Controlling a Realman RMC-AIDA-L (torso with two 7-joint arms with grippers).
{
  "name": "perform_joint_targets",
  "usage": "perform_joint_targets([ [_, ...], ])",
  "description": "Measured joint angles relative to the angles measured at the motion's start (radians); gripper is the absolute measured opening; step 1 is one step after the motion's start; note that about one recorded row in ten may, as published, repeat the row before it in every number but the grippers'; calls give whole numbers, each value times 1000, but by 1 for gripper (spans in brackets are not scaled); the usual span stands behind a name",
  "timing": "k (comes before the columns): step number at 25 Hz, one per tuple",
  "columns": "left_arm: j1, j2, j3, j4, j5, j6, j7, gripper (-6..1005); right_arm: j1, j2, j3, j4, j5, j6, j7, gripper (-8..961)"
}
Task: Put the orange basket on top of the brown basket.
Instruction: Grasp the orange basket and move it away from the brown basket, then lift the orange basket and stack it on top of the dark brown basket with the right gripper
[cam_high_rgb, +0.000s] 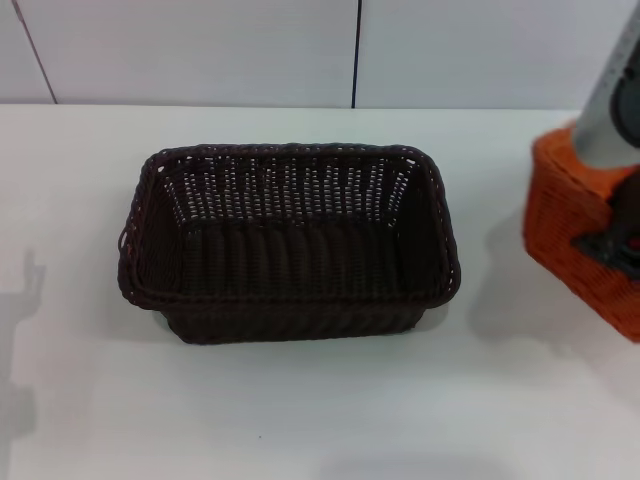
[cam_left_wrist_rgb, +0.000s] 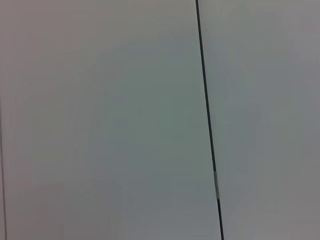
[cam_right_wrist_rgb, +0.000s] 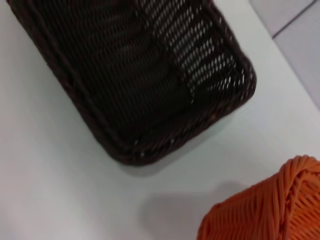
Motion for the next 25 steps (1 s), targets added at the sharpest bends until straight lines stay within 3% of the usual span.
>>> perform_joint_targets([
  [7, 0, -2, -2, 4, -7, 6, -3, 760, 18, -1, -126, 4, -8, 150, -227, 212],
  [14, -1, -5, -1, 6, -9, 1, -25, 760, 88, -24, -241, 41, -9, 217, -454, 211],
  [25, -3, -6, -8, 3, -17, -12, -65, 759, 130, -100, -384, 64, 13, 254, -617, 210],
])
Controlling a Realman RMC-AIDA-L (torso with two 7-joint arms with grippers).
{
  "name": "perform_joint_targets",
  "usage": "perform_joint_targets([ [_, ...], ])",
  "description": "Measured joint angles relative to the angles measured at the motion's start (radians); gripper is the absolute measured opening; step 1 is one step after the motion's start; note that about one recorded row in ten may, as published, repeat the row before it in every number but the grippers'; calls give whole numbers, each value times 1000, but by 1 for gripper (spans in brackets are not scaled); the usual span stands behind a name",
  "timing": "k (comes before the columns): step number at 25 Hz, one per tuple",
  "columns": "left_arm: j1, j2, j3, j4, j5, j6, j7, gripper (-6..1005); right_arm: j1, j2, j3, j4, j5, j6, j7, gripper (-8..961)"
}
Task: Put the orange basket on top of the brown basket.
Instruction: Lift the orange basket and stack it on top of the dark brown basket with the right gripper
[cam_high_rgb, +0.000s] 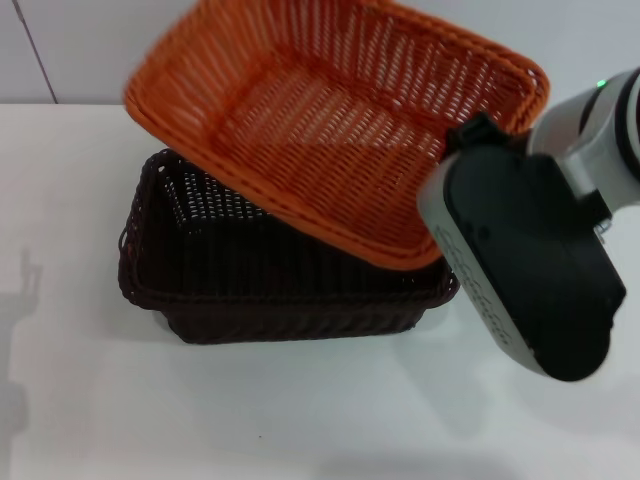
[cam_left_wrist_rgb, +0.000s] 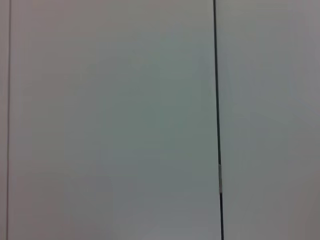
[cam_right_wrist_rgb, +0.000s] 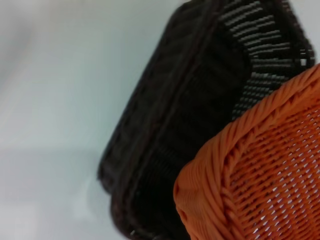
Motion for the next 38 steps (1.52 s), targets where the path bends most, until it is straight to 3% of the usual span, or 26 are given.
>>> perform_joint_targets([
  [1, 0, 0, 0, -2, -4, -1, 0, 759, -4, -13, -15, 13, 0, 1, -9, 210],
  [6, -1, 0, 8, -8, -16, -1, 0, 758, -13, -31, -44, 66, -9, 32, -11, 210],
  [15, -10, -1, 12, -10, -18, -2, -1, 758, -5, -35, -71, 72, -9, 83, -10, 205],
  [24, -17, -2, 13, -15, -28, -5, -2, 757, -14, -58, -129, 72, -25, 146, -112, 191],
  [38, -10, -1, 37, -15, -29, -5, -2, 756, 16, -40, -225, 178, -80, 258, -71, 173],
])
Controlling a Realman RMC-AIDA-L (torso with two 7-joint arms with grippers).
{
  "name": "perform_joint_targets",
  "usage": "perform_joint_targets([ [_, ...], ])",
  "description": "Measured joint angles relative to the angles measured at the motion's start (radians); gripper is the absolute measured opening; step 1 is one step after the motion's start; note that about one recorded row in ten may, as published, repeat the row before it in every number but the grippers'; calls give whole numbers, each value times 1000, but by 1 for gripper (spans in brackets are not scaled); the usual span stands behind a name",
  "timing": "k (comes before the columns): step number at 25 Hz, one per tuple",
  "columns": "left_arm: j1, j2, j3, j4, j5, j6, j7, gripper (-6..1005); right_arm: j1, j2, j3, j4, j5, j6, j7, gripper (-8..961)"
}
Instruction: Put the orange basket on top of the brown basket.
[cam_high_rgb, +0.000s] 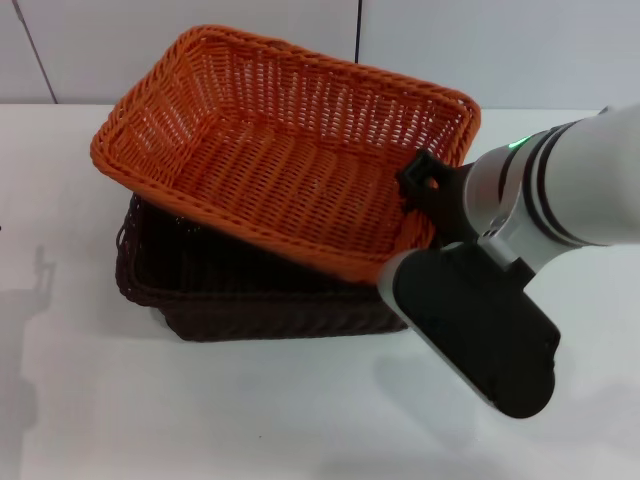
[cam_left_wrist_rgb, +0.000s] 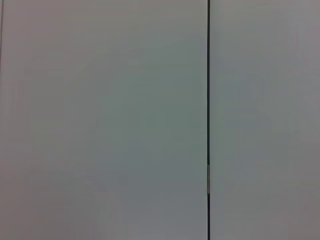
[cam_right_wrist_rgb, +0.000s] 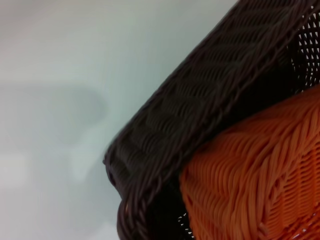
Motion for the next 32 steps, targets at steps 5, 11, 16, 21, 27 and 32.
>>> perform_joint_targets([
  [5, -3, 2, 0, 2, 0, 0, 0, 756, -8, -1, -35, 11, -5, -10, 21, 165],
  [11, -18, 5, -3, 7, 0, -5, 0, 755, -37, -20, -39, -44, -5, -49, 39, 232],
  [16, -32, 7, -7, 10, 0, -31, 4, 755, -62, -27, -39, -119, -5, -76, 59, 389],
  [21, -39, 7, -6, 11, 0, -38, 8, 754, -86, -29, -58, -184, -5, -90, 79, 530],
  [27, -33, 7, -3, 11, 2, -36, 8, 754, -116, -14, -126, -219, 11, -96, 131, 609],
  [32, -30, 8, -3, 11, 4, -35, 9, 754, -136, -1, -176, -229, 46, -92, 162, 609],
])
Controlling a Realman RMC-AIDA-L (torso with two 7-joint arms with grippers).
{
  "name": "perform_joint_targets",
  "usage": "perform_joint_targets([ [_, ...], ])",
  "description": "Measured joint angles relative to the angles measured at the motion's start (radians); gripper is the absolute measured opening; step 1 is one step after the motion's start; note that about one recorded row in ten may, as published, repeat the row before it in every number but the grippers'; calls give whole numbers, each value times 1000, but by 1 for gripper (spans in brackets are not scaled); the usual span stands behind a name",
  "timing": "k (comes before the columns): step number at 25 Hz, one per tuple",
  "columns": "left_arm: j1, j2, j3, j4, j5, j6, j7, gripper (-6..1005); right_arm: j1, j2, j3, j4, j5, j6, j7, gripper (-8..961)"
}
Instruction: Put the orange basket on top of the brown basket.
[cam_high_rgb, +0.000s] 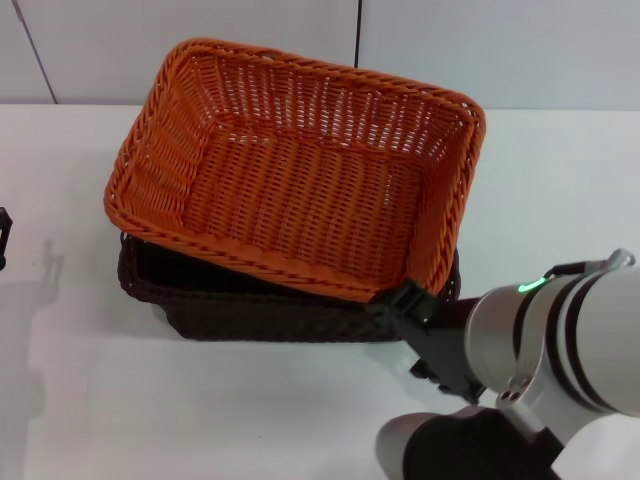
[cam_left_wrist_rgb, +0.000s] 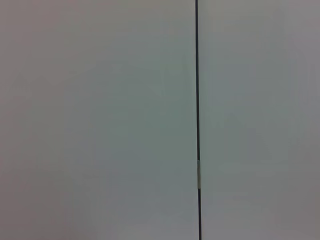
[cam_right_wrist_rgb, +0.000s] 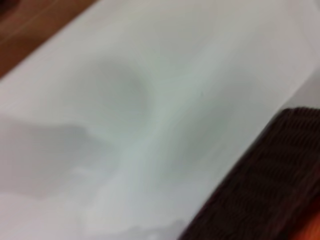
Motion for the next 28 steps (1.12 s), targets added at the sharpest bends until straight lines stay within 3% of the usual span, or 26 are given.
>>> perform_joint_targets([
  [3, 0, 1, 1, 1, 2, 0, 0, 754, -13, 7, 6, -8, -21, 66, 70, 609],
  [5, 1, 1, 2, 3, 3, 0, 0, 754, -28, 11, 26, -4, -42, 159, 125, 609],
  [6, 1, 1, 4, 7, 4, 0, 0, 754, -53, 15, 54, 5, -49, 269, 175, 609],
  [8, 1, 1, 4, 7, 4, 0, 0, 754, -65, 18, 68, 9, -49, 320, 196, 608],
  [10, -1, 0, 6, 11, 4, -1, 1, 754, -113, 39, 112, 22, -49, 479, 257, 608],
  [11, -1, 0, 6, 12, 4, -1, 1, 754, -174, 73, 161, 48, -50, 625, 285, 608],
  [12, -1, 0, 6, 12, 4, 0, 1, 754, -174, 73, 161, 48, -50, 625, 285, 608],
  [16, 2, 1, 6, 11, 4, 9, 1, 755, -308, 125, 312, 145, -50, 927, 445, 608],
  [18, 2, 1, 6, 11, 4, 9, 1, 755, -328, 128, 336, 157, -49, 962, 488, 608],
  [20, 2, 1, 5, 9, 4, 12, 1, 755, -397, 134, 381, 166, -45, 1053, 549, 608],
  [21, 2, 1, 5, 9, 4, 12, 1, 755, -479, 142, 403, 170, -33, 1151, 568, 608],
  [22, 2, 1, 5, 9, 4, 12, 1, 755, -479, 142, 403, 170, -33, 1151, 568, 608],
  [23, 6, 1, -2, 12, 0, 17, -3, 755, -533, 146, 409, 171, -15, 1214, 572, 608],
  [25, 17, 1, -5, 7, -2, 30, -8, 755, -613, 149, 414, 179, 56, 1318, 574, 608],
  [26, 17, 1, -5, 7, -2, 30, -8, 755, -677, 149, 416, 224, 180, 1455, 574, 608],
  [28, 17, 1, -5, 7, -2, 30, -8, 755, -698, 147, 417, 264, 243, 1532, 574, 608],
])
